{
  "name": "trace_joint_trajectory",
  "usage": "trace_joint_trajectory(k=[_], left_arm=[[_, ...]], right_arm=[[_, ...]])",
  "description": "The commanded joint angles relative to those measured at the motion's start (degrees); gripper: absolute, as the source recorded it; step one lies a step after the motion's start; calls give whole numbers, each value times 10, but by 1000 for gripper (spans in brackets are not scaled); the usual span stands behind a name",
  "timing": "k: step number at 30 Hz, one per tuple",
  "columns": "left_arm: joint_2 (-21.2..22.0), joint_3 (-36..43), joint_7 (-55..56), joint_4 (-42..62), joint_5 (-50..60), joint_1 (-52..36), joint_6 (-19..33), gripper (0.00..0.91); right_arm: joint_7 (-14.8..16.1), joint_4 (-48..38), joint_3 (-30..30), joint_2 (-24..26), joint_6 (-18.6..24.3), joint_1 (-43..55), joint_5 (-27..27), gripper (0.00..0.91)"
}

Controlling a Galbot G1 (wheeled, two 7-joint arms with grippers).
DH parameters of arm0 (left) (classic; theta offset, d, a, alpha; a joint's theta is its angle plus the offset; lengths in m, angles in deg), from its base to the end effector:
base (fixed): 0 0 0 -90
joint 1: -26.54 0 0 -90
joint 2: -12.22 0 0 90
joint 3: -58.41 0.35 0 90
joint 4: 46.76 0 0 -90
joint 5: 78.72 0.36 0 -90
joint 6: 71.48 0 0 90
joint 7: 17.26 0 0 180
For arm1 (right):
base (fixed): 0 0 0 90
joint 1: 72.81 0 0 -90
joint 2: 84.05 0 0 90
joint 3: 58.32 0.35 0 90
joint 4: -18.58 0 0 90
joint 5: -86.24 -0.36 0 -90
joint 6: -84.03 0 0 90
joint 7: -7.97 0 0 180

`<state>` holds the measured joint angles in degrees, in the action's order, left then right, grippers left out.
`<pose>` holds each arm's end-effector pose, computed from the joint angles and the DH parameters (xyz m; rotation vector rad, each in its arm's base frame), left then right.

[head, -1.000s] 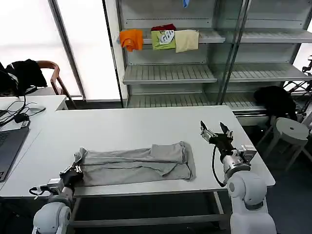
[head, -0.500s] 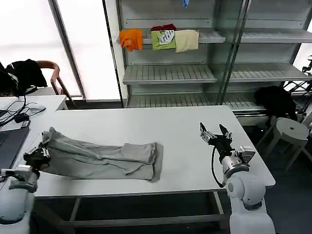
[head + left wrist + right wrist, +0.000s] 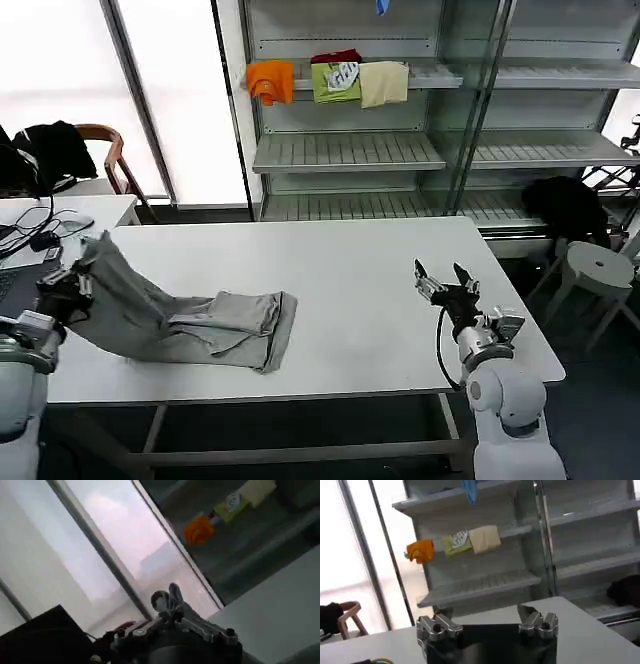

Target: Fold and organize the clothes.

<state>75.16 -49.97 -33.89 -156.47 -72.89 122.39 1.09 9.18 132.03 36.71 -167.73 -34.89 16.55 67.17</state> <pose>0.3042 0.1992 -0.1869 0.0460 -2.9392 -0.8752 0.3267 -0.0515 -0.2060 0.1144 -3.0319 -0.2947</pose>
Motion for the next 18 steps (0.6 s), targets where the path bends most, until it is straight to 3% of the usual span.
trace_joint_trajectory(k=[1,7,18], left_arm=[[123,224,23,-107,27,6,-78,0],[145,289,50,-75,27,-1,-108,0],[175,327,77,-18,62,3,-107,10]], right_arm=[[1,5,6,4,0,-9,0,907],[2,6,17,11,1,-17,-2,907],[2,3,15,11,1,-18,-1,907]])
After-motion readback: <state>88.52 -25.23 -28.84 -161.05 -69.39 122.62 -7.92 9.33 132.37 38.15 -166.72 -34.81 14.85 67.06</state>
